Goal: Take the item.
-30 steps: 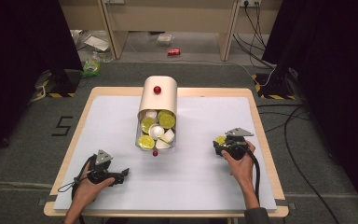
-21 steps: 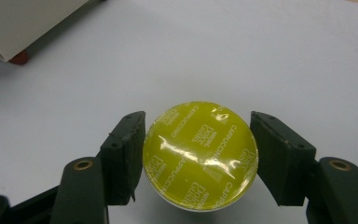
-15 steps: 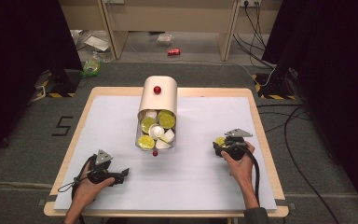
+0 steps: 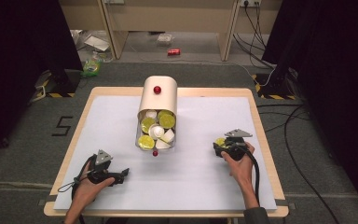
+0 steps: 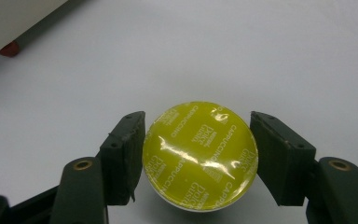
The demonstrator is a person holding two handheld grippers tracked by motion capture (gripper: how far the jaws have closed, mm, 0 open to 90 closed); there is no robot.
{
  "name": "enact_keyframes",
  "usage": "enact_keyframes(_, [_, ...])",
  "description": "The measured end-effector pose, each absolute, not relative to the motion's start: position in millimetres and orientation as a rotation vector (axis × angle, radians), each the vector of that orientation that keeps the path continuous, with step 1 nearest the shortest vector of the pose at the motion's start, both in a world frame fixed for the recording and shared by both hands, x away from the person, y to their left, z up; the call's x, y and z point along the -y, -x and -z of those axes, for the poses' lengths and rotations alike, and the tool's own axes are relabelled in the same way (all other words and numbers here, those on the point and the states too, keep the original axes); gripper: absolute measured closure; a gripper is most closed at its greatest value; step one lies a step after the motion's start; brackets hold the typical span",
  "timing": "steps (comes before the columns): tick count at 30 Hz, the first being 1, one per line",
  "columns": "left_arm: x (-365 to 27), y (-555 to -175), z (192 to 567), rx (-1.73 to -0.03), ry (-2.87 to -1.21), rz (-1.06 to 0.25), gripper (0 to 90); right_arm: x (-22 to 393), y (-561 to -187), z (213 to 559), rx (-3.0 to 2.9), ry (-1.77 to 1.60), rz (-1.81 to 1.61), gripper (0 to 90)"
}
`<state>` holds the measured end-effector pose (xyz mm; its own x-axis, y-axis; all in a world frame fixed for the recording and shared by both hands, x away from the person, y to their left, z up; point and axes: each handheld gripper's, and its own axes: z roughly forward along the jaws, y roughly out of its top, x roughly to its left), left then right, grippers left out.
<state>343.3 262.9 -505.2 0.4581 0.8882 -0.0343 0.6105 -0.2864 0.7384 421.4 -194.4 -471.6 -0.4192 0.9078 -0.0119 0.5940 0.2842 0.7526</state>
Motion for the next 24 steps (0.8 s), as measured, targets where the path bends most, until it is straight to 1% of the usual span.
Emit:
enact_keyframes(13, [-262.9, -343.3, 505.2, -1.246, -2.011, -0.509, 5.3, 194.9, -421.9, 472.9, -2.123, -1.35, -0.955, 37.9])
enact_keyframes(14, [-262.9, -343.3, 505.2, -1.247, -2.011, -0.509, 5.2, 195.1, -421.9, 472.9, -2.124, -1.352, -0.957, 36.9])
enact_keyframes(17, [-262.9, -343.3, 505.2, -1.246, -2.011, -0.509, 5.3, 194.7, -421.8, 472.9, -2.124, -1.359, -0.961, 29.6])
enact_keyframes(21, [-262.9, -343.3, 505.2, -1.247, -2.011, -0.509, 5.2, 193.3, -421.1, 470.3, -2.105, -1.362, -0.989, 24.6])
enact_keyframes(24, [-262.9, -343.3, 505.2, -1.247, -2.011, -0.509, 5.2, 193.9, -420.6, 467.9, -2.095, -1.354, -1.005, 23.7])
